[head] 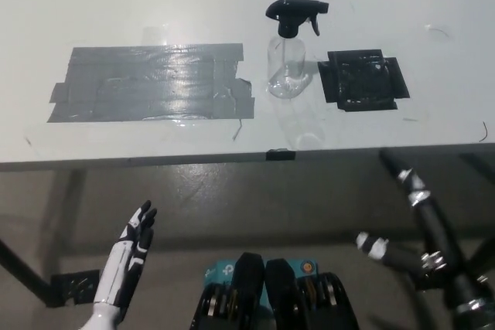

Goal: The robot grabs the black lid of the spray bottle on the desk and places it on the black area of the desk

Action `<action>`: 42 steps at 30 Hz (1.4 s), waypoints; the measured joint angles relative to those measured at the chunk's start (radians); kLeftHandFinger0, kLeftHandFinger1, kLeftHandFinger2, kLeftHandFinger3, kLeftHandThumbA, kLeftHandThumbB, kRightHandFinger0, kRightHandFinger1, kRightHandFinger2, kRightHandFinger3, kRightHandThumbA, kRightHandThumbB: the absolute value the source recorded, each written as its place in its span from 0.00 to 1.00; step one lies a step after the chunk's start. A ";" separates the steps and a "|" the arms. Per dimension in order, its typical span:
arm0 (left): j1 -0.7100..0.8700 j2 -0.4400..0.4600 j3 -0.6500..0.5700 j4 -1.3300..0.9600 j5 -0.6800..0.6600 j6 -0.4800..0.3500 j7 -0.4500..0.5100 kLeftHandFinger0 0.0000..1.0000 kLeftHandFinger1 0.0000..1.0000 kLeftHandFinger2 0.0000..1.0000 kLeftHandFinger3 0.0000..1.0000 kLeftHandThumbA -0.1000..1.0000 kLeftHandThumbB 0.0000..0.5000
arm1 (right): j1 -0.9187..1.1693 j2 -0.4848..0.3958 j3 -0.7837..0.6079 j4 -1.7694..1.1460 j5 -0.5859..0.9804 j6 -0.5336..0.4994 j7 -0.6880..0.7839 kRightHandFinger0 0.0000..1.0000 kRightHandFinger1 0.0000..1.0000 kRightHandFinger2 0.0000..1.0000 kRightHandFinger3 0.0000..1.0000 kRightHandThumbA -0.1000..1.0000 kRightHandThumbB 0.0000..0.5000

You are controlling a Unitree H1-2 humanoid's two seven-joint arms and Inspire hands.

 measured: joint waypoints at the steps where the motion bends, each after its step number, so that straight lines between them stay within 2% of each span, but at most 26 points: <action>1: -0.001 0.000 -0.002 0.001 0.004 0.000 0.000 1.00 1.00 1.00 1.00 1.00 0.35 | -0.023 -0.014 -0.013 -0.032 0.006 0.012 0.004 1.00 1.00 1.00 1.00 0.80 0.88; 4: -0.005 0.000 -0.007 0.001 0.017 0.003 0.000 1.00 1.00 1.00 1.00 0.99 0.34 | -0.128 -0.062 -0.055 -0.108 0.034 0.061 0.018 1.00 1.00 1.00 1.00 0.79 0.83; 6: -0.005 -0.002 -0.009 0.001 0.021 0.005 0.000 1.00 1.00 1.00 1.00 0.99 0.33 | -0.223 -0.089 -0.071 -0.109 0.048 0.092 0.026 1.00 1.00 1.00 1.00 0.78 0.83; 9: -0.005 -0.002 -0.010 0.001 0.027 0.007 0.000 1.00 1.00 1.00 1.00 0.97 0.32 | -0.370 -0.115 -0.075 -0.077 0.066 0.146 0.044 1.00 1.00 1.00 1.00 0.75 0.86; 11: -0.005 -0.001 -0.010 0.001 0.029 0.008 0.000 1.00 1.00 1.00 1.00 0.96 0.34 | -0.455 -0.123 -0.073 -0.039 0.071 0.180 0.058 1.00 1.00 1.00 1.00 0.74 0.92; 12: -0.005 -0.001 -0.010 0.001 0.029 0.008 0.000 1.00 1.00 1.00 1.00 0.96 0.34 | -0.487 -0.127 -0.072 -0.021 0.075 0.194 0.063 1.00 1.00 1.00 1.00 0.74 0.90; 14: -0.006 -0.001 -0.010 0.001 0.031 0.008 0.000 1.00 1.00 1.00 1.00 0.96 0.35 | -0.571 -0.135 -0.067 0.035 0.081 0.227 0.081 1.00 1.00 1.00 1.00 0.75 0.91; 15: -0.006 -0.002 -0.010 0.001 0.031 0.008 0.000 1.00 1.00 1.00 1.00 0.96 0.35 | -0.613 -0.140 -0.063 0.070 0.085 0.248 0.092 1.00 1.00 1.00 1.00 0.74 0.95; 18: -0.009 -0.001 -0.010 0.001 0.033 0.008 0.000 1.00 1.00 1.00 1.00 0.96 0.35 | -0.725 -0.148 -0.053 0.190 0.106 0.298 0.131 1.00 1.00 1.00 1.00 0.73 0.95; 20: -0.009 -0.001 -0.010 0.001 0.033 0.009 -0.001 1.00 1.00 1.00 1.00 0.96 0.35 | -0.793 -0.148 -0.044 0.284 0.119 0.330 0.157 1.00 1.00 1.00 1.00 0.70 0.90; 23: -0.009 -0.001 -0.011 0.001 0.035 0.010 -0.001 1.00 1.00 1.00 1.00 0.94 0.35 | -0.879 -0.148 -0.030 0.416 0.133 0.370 0.197 1.00 1.00 1.00 1.00 0.67 0.90; 25: -0.009 -0.001 -0.012 0.001 0.036 0.011 -0.001 1.00 1.00 1.00 1.00 0.92 0.35 | -0.959 -0.147 -0.005 0.554 0.141 0.402 0.237 1.00 1.00 1.00 1.00 0.73 0.91; 30: -0.009 -0.001 -0.013 0.002 0.035 0.015 -0.002 1.00 1.00 1.00 1.00 0.86 0.33 | -1.097 -0.141 0.066 0.832 0.138 0.416 0.304 1.00 1.00 1.00 1.00 0.74 0.94; 31: -0.009 -0.001 -0.013 0.002 0.035 0.016 -0.002 1.00 1.00 1.00 1.00 0.85 0.32 | -1.125 -0.136 0.083 0.895 0.136 0.415 0.316 1.00 1.00 1.00 1.00 0.75 0.90; 32: -0.009 -0.001 -0.014 0.002 0.036 0.017 -0.002 1.00 1.00 1.00 1.00 0.84 0.32 | -1.153 -0.130 0.101 0.958 0.132 0.414 0.330 1.00 1.00 1.00 1.00 0.77 0.90; 33: -0.010 -0.001 -0.014 0.002 0.036 0.018 -0.002 1.00 1.00 1.00 1.00 0.83 0.33 | -1.165 -0.127 0.109 0.986 0.130 0.414 0.337 1.00 1.00 1.00 1.00 0.78 0.93; 34: -0.011 -0.001 -0.016 0.003 0.036 0.019 -0.002 1.00 1.00 1.00 1.00 0.81 0.33 | -1.195 -0.119 0.129 1.053 0.124 0.412 0.352 1.00 1.00 1.00 1.00 0.75 1.00; 38: -0.018 -0.001 -0.021 0.003 0.036 0.022 -0.002 1.00 1.00 1.00 1.00 0.75 0.32 | -1.283 -0.087 0.179 1.249 0.105 0.398 0.397 1.00 1.00 1.00 1.00 0.77 1.00; 41: -0.029 -0.001 -0.026 0.003 0.036 0.022 -0.002 1.00 1.00 1.00 1.00 0.69 0.34 | -1.348 -0.052 0.221 1.386 0.086 0.370 0.438 1.00 1.00 1.00 1.00 0.87 1.00; 42: -0.031 -0.001 -0.027 0.003 0.036 0.022 -0.002 1.00 1.00 1.00 1.00 0.69 0.34 | -1.367 -0.042 0.234 1.420 0.078 0.359 0.451 1.00 1.00 1.00 1.00 0.85 1.00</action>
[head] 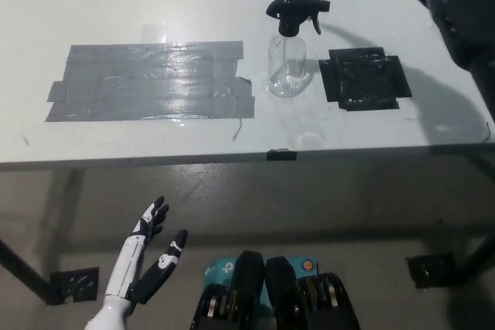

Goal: The robot grabs the black lid of the spray bottle on the desk and places it on the black area of the desk

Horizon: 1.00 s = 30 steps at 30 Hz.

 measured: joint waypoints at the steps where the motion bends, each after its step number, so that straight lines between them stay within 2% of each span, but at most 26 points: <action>1: -0.002 0.000 -0.001 0.000 0.000 0.000 0.000 1.00 1.00 1.00 1.00 0.69 0.35 | -0.020 0.013 0.015 0.035 -0.011 -0.014 0.012 1.00 1.00 1.00 1.00 0.82 1.00; 9: -0.014 0.004 -0.007 0.001 0.000 0.000 0.000 1.00 1.00 1.00 1.00 0.67 0.38 | -0.054 0.051 0.049 0.136 -0.053 -0.070 0.040 1.00 1.00 1.00 1.00 0.83 1.00; 14: -0.025 0.004 -0.011 0.004 0.001 0.000 0.000 1.00 1.00 1.00 1.00 0.58 0.38 | -0.054 0.052 0.051 0.158 -0.074 -0.084 0.043 1.00 1.00 1.00 1.00 0.82 1.00; 17: -0.035 0.004 -0.012 0.012 0.002 0.000 0.000 1.00 1.00 1.00 1.00 0.54 0.36 | -0.054 0.052 0.055 0.163 -0.089 -0.089 0.044 1.00 1.00 1.00 1.00 0.84 1.00; 21: -0.039 0.004 -0.014 0.018 0.003 0.000 0.000 1.00 1.00 1.00 1.00 0.55 0.37 | -0.050 0.052 0.066 0.169 -0.110 -0.104 0.046 1.00 1.00 1.00 1.00 0.79 1.00; 27: -0.043 0.007 -0.017 0.023 0.004 0.000 0.000 1.00 1.00 1.00 1.00 0.56 0.37 | -0.028 0.051 0.073 0.176 -0.135 -0.116 0.044 1.00 1.00 1.00 1.00 0.80 1.00; 30: -0.044 0.008 -0.020 0.024 0.006 0.000 0.000 1.00 1.00 1.00 1.00 0.47 0.37 | -0.023 0.051 0.071 0.177 -0.141 -0.121 0.044 1.00 1.00 1.00 1.00 0.78 1.00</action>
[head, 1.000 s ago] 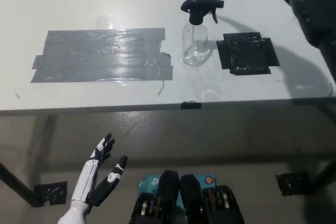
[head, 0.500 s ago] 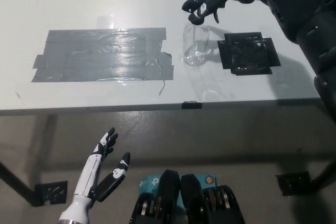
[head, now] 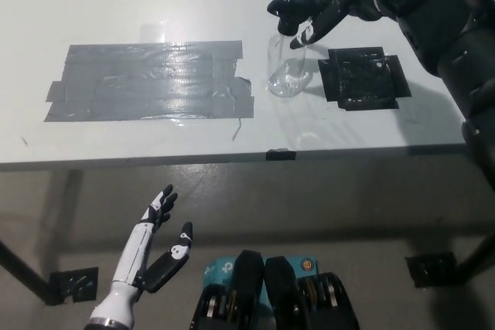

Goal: The robot grabs the black lid of the spray bottle on the desk and places it on the black area of the desk

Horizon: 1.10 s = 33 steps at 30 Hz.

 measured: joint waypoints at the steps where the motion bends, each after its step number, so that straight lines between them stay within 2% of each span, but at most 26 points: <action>1: 0.000 0.000 0.000 0.000 0.000 0.000 0.000 1.00 1.00 1.00 1.00 0.46 0.37 | 0.001 0.000 -0.001 0.000 -0.001 -0.001 0.000 1.00 1.00 1.00 1.00 0.78 1.00; 6: 0.000 0.000 -0.001 0.000 0.001 0.000 0.000 1.00 1.00 1.00 1.00 0.41 0.37 | 0.004 0.000 -0.005 0.000 -0.008 -0.003 -0.002 1.00 1.00 1.00 1.00 0.78 1.00; 12: 0.000 0.000 -0.001 -0.001 0.001 0.006 0.000 0.99 1.00 1.00 1.00 0.32 0.45 | 0.004 0.001 -0.007 0.000 -0.015 -0.005 -0.009 1.00 1.00 1.00 1.00 0.81 1.00; 14: -0.002 0.000 -0.001 -0.001 0.001 0.007 0.000 1.00 1.00 1.00 1.00 0.29 0.46 | 0.004 0.001 -0.007 0.000 -0.019 -0.005 -0.013 1.00 1.00 1.00 1.00 0.79 1.00; 16: -0.004 0.000 -0.001 -0.001 0.001 0.008 0.000 1.00 1.00 1.00 1.00 0.24 0.47 | 0.004 0.001 -0.012 0.000 -0.023 -0.005 -0.019 1.00 1.00 1.00 1.00 0.63 0.97; 17: -0.005 0.000 -0.001 -0.001 0.001 0.008 0.000 1.00 1.00 1.00 1.00 0.24 0.47 | 0.004 0.001 -0.019 0.000 -0.023 -0.006 -0.022 1.00 1.00 1.00 1.00 0.47 0.85; 18: -0.006 0.000 -0.001 -0.001 0.001 0.008 0.000 1.00 1.00 1.00 1.00 0.24 0.47 | 0.005 0.001 -0.034 0.000 -0.021 -0.006 -0.031 1.00 1.00 1.00 1.00 0.43 0.88; 19: -0.007 0.000 -0.001 -0.001 0.001 0.009 0.000 1.00 1.00 1.00 1.00 0.21 0.48 | 0.005 0.001 -0.051 0.000 -0.018 -0.006 -0.046 0.72 0.63 0.65 0.71 0.17 0.76; 20: -0.008 0.000 -0.001 0.000 0.001 0.009 0.000 0.99 1.00 1.00 1.00 0.21 0.48 | 0.008 0.002 -0.072 0.000 -0.014 -0.006 -0.066 0.48 0.43 0.46 0.53 0.05 0.74; 21: -0.008 0.000 -0.001 0.000 0.001 0.009 0.000 0.99 1.00 1.00 1.00 0.19 0.49 | 0.011 0.003 -0.085 0.000 -0.012 -0.008 -0.083 0.32 0.29 0.33 0.42 0.00 0.75; 22: -0.008 0.000 -0.001 0.000 0.001 0.009 0.000 0.98 1.00 1.00 1.00 0.17 0.49 | 0.016 0.004 -0.099 0.000 -0.010 -0.010 -0.103 0.41 0.39 0.41 0.40 0.01 0.83; 23: -0.008 0.000 -0.001 0.001 0.001 0.009 0.000 0.98 1.00 1.00 1.00 0.17 0.49 | 0.023 0.005 -0.112 0.000 -0.008 -0.013 -0.122 0.46 0.42 0.42 0.38 0.02 0.81; 24: -0.009 0.000 -0.001 0.001 0.001 0.009 0.000 0.97 1.00 1.00 1.00 0.16 0.50 | 0.029 0.006 -0.122 0.000 -0.007 -0.017 -0.138 0.43 0.39 0.40 0.38 0.03 0.85; 25: -0.009 0.000 -0.001 0.001 0.001 0.009 0.000 0.96 1.00 1.00 1.00 0.15 0.50 | 0.034 0.006 -0.132 0.000 -0.006 -0.023 -0.154 0.53 0.46 0.46 0.38 0.05 0.88; 27: -0.013 0.000 -0.002 0.001 0.004 0.010 0.000 0.93 1.00 1.00 1.00 0.14 0.51 | 0.037 0.006 -0.144 0.000 -0.006 -0.030 -0.185 0.61 0.57 0.62 0.40 0.04 0.85; 28: -0.016 0.000 -0.003 0.001 0.005 0.010 0.000 0.91 1.00 1.00 1.00 0.12 0.51 | 0.037 0.007 -0.148 0.000 -0.006 -0.036 -0.197 0.63 0.54 0.58 0.38 0.05 0.87; 29: -0.020 -0.001 -0.003 0.001 0.006 0.010 0.000 0.90 1.00 1.00 1.00 0.11 0.51 | 0.037 0.006 -0.152 0.000 -0.006 -0.043 -0.212 0.58 0.50 0.51 0.39 0.06 0.86; 31: -0.025 -0.001 -0.003 0.001 0.007 0.010 0.000 0.89 1.00 1.00 1.00 0.09 0.51 | 0.037 0.007 -0.154 0.000 -0.007 -0.049 -0.229 0.59 0.52 0.52 0.41 0.05 0.84; 33: -0.028 0.000 -0.003 0.001 0.008 0.010 0.000 0.86 0.97 1.00 1.00 0.08 0.51 | 0.037 0.006 -0.157 0.000 -0.007 -0.056 -0.249 0.52 0.48 0.50 0.41 0.04 0.85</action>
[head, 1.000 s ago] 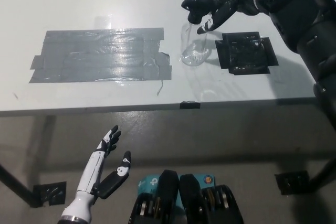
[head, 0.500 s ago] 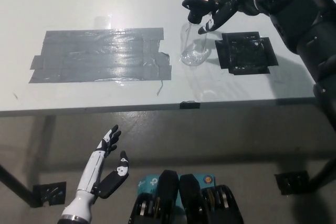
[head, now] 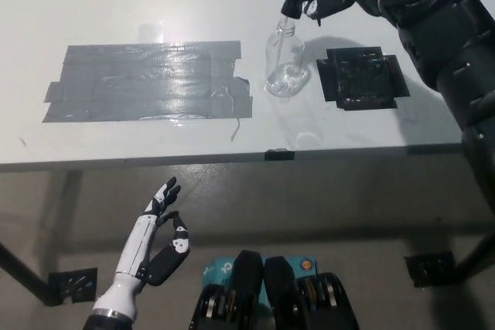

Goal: The robot grabs the black lid of the spray bottle on the desk and places it on the black area of the desk

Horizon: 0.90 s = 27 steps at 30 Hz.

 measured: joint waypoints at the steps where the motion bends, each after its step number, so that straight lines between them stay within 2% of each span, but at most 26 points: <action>1: -0.002 0.000 0.000 0.000 0.000 0.000 0.000 0.84 0.95 0.99 1.00 0.07 0.50 | 0.000 0.000 -0.003 0.000 0.000 -0.004 -0.012 0.51 0.48 0.49 0.41 0.04 0.85; 2: -0.003 0.000 0.000 0.000 0.000 0.000 0.000 0.83 0.94 0.98 1.00 0.07 0.50 | 0.000 0.000 -0.004 0.000 0.000 -0.007 -0.015 0.57 0.50 0.50 0.41 0.05 0.85; 3: -0.005 0.000 0.000 0.000 0.000 0.000 0.000 0.81 0.92 0.98 1.00 0.07 0.50 | 0.000 -0.001 -0.005 0.000 0.000 -0.009 -0.019 0.56 0.48 0.48 0.41 0.04 0.83; 4: -0.007 0.000 0.000 0.001 0.000 0.000 0.000 0.78 0.91 0.97 1.00 0.07 0.49 | 0.000 -0.001 -0.005 0.000 0.000 -0.011 -0.025 0.61 0.48 0.47 0.41 0.05 0.85; 5: -0.009 0.000 0.000 0.001 0.000 0.000 0.000 0.76 0.89 0.96 1.00 0.08 0.48 | 0.000 -0.001 -0.005 0.000 0.000 -0.013 -0.028 0.59 0.45 0.44 0.40 0.05 0.85; 6: -0.010 0.000 0.000 0.001 0.000 0.000 0.000 0.74 0.88 0.95 1.00 0.08 0.48 | 0.000 -0.002 -0.005 0.000 -0.001 -0.014 -0.033 0.45 0.35 0.38 0.40 0.04 0.86; 7: -0.011 0.000 -0.001 0.002 0.000 0.000 0.000 0.73 0.87 0.94 1.00 0.08 0.47 | 0.000 -0.002 -0.005 0.000 -0.001 -0.014 -0.035 0.31 0.29 0.37 0.41 0.02 0.87; 8: -0.012 0.001 -0.001 0.003 0.000 0.000 -0.001 0.72 0.86 0.94 1.00 0.08 0.47 | 0.000 -0.003 -0.009 0.000 0.000 -0.015 -0.039 0.25 0.27 0.37 0.43 0.05 0.83; 9: -0.013 0.001 -0.002 0.006 0.000 -0.001 -0.001 0.72 0.86 0.94 1.00 0.08 0.47 | 0.000 -0.003 -0.019 0.000 0.002 -0.015 -0.043 0.23 0.25 0.36 0.42 0.00 0.86; 11: -0.014 0.001 -0.002 0.010 0.000 -0.001 -0.001 0.70 0.85 0.93 1.00 0.07 0.47 | 0.000 -0.004 -0.055 0.000 0.016 -0.015 -0.049 0.16 0.22 0.35 0.39 0.00 0.92; 12: -0.014 0.001 -0.002 0.012 0.000 -0.001 -0.001 0.70 0.85 0.93 1.00 0.07 0.46 | 0.000 -0.005 -0.081 0.000 0.025 -0.015 -0.054 0.17 0.25 0.38 0.41 0.00 0.87; 13: -0.015 0.002 -0.002 0.014 0.000 -0.001 -0.001 0.70 0.85 0.93 1.00 0.07 0.46 | 0.000 -0.007 -0.130 0.000 0.045 -0.014 -0.063 0.18 0.27 0.40 0.40 0.00 0.87; 15: -0.015 0.002 -0.002 0.015 0.000 -0.001 -0.001 0.70 0.85 0.93 1.00 0.07 0.46 | -0.001 -0.009 -0.218 0.000 0.084 -0.011 -0.079 0.24 0.33 0.53 0.45 0.00 0.75; 16: -0.015 0.002 -0.002 0.016 0.000 -0.001 -0.001 0.70 0.85 0.93 1.00 0.07 0.45 | 0.000 -0.010 -0.255 0.000 0.098 -0.011 -0.084 0.28 0.37 0.59 0.45 0.00 0.79; 17: -0.015 0.002 -0.002 0.018 0.000 -0.001 -0.001 0.70 0.85 0.93 1.00 0.07 0.45 | 0.000 -0.012 -0.292 0.000 0.116 -0.011 -0.090 0.29 0.38 0.61 0.45 0.00 0.81; 18: -0.015 0.002 -0.002 0.021 0.000 -0.001 -0.001 0.70 0.85 0.93 1.00 0.06 0.44 | 0.000 -0.014 -0.330 0.000 0.134 -0.010 -0.096 0.25 0.33 0.54 0.46 0.00 0.76; 19: -0.015 0.002 -0.002 0.024 0.001 -0.001 -0.001 0.70 0.85 0.93 1.00 0.06 0.44 | 0.000 -0.017 -0.374 0.000 0.154 -0.010 -0.101 0.23 0.31 0.52 0.45 0.00 0.76; 21: -0.015 0.002 -0.002 0.027 0.002 -0.001 -0.001 0.70 0.85 0.93 1.00 0.06 0.43 | 0.000 -0.024 -0.447 0.000 0.189 -0.008 -0.120 0.19 0.35 0.59 0.49 0.00 0.65; 24: -0.015 0.003 -0.002 0.034 0.003 -0.002 0.000 0.68 0.84 0.93 1.00 0.05 0.43 | 0.000 -0.039 -0.567 0.000 0.249 -0.004 -0.164 0.16 0.32 0.58 0.52 0.00 0.62; 25: -0.015 0.003 -0.002 0.035 0.003 -0.003 0.000 0.67 0.83 0.93 1.00 0.05 0.43 | -0.001 -0.046 -0.599 0.000 0.265 -0.004 -0.176 0.24 0.35 0.58 0.54 0.00 0.62; 26: -0.015 0.004 -0.002 0.035 0.003 -0.005 0.000 0.67 0.83 0.92 1.00 0.04 0.43 | -0.001 -0.053 -0.633 0.000 0.286 -0.004 -0.194 0.32 0.46 0.66 0.58 0.00 0.60; 27: -0.015 0.005 -0.002 0.035 0.003 -0.006 0.000 0.67 0.83 0.93 1.00 0.03 0.41 | -0.001 -0.061 -0.656 -0.001 0.302 -0.004 -0.214 0.32 0.49 0.69 0.59 0.00 0.59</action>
